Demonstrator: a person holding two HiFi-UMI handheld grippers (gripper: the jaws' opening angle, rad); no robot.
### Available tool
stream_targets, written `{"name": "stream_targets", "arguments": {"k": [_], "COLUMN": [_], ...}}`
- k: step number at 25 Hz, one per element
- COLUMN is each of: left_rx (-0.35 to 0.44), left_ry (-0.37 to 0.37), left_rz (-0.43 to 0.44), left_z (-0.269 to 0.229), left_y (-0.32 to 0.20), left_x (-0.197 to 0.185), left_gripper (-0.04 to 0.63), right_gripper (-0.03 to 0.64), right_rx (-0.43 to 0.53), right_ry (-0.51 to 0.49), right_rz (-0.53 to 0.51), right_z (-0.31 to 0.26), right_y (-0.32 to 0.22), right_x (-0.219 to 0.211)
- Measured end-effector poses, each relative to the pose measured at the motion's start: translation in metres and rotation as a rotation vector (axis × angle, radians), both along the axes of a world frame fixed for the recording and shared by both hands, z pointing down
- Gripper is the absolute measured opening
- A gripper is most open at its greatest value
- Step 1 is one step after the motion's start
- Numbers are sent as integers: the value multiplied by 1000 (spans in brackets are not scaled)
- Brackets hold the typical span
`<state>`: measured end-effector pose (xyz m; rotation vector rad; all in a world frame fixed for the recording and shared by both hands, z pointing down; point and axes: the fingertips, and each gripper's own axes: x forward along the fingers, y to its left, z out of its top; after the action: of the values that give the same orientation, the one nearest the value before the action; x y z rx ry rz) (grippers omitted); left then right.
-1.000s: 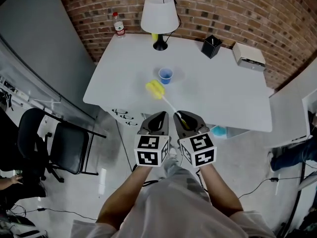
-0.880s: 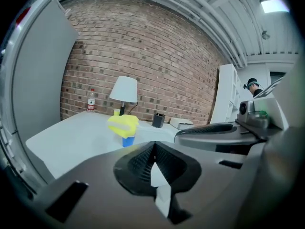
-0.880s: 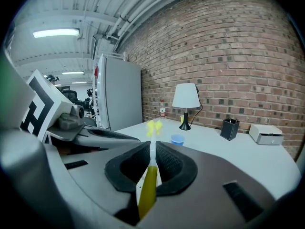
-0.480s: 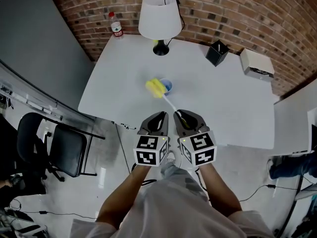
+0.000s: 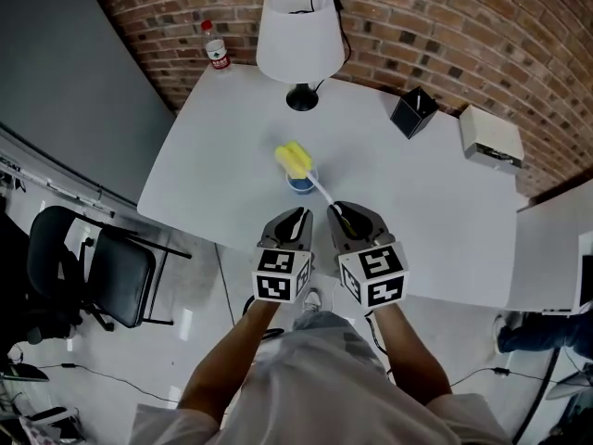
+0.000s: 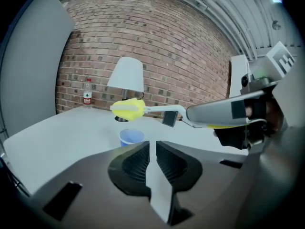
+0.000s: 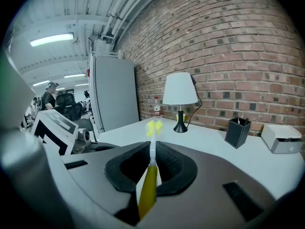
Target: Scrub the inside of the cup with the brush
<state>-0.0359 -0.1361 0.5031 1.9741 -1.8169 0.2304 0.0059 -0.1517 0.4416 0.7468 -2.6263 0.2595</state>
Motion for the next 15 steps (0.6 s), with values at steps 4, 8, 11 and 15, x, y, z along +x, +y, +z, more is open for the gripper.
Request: {"name": "stream_targets", "arguments": {"k": [4, 8, 11, 15], "left_rx": [-23, -32, -38, -64], "left_ry": [6, 1, 5, 24], "left_rz": [-46, -44, -45, -40], "left_z": [17, 26, 33, 45], "left_y": [-10, -22, -29, -36], "left_x": [-10, -14, -19, -23], "left_gripper": [76, 107, 142, 229], "right_gripper": [32, 32, 33, 32], "right_rx": [-9, -13, -4, 5], "right_ry": [-1, 2, 5, 10], "right_rz": [-24, -48, -56, -55], "right_z": [6, 10, 10, 10], "right_y": [-10, -15, -19, -26], "right_x": [-2, -7, -9, -11]}}
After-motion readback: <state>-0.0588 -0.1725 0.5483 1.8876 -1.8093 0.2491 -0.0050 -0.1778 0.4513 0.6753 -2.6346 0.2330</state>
